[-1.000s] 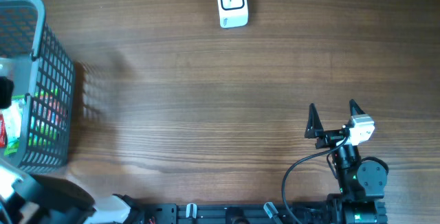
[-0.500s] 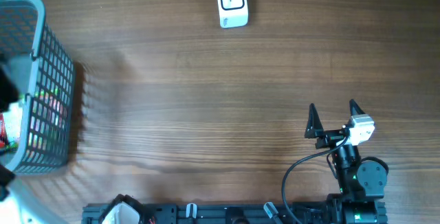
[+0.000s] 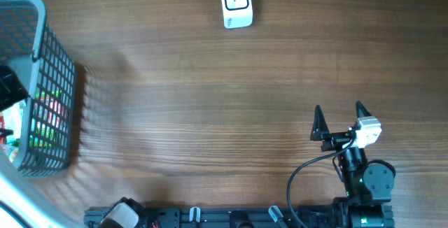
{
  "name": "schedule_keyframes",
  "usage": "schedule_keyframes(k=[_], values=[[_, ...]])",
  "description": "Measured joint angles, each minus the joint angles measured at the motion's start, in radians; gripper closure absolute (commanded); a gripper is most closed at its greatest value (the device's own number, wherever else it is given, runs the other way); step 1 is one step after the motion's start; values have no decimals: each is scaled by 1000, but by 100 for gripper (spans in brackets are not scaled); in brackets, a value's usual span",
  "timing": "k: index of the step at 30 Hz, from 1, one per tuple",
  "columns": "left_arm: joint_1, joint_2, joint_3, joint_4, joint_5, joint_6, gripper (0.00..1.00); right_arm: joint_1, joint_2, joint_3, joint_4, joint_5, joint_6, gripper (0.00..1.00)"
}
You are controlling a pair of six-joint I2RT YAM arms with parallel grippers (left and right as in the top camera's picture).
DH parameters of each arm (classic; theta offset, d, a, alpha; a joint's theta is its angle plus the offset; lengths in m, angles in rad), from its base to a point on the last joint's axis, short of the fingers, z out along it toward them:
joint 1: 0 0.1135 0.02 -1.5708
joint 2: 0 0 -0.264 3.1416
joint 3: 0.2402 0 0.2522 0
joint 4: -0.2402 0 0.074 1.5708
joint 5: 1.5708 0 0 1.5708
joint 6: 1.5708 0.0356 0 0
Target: Scan the item barcode
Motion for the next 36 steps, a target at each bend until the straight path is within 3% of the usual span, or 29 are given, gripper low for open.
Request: schedule_keyframes(k=[7,13,20,25,28,36], values=[[219,226,0,-52,8,-153,0,0,0,0,0,0,0,0],[325,363,-36,-14,27,-244,0,0,0,0,0,0,0,0],[330,452,-83,50,48,-277,0,0,0,0,0,0,0,0],[335,452,-84,65,69,-218,0,0,0,0,0,0,0,1],[327,452,-83,58,42,-296,0,0,0,0,0,0,0,0],[158,452,-73,11,-240,-523,0,0,0,0,0,0,0,0]])
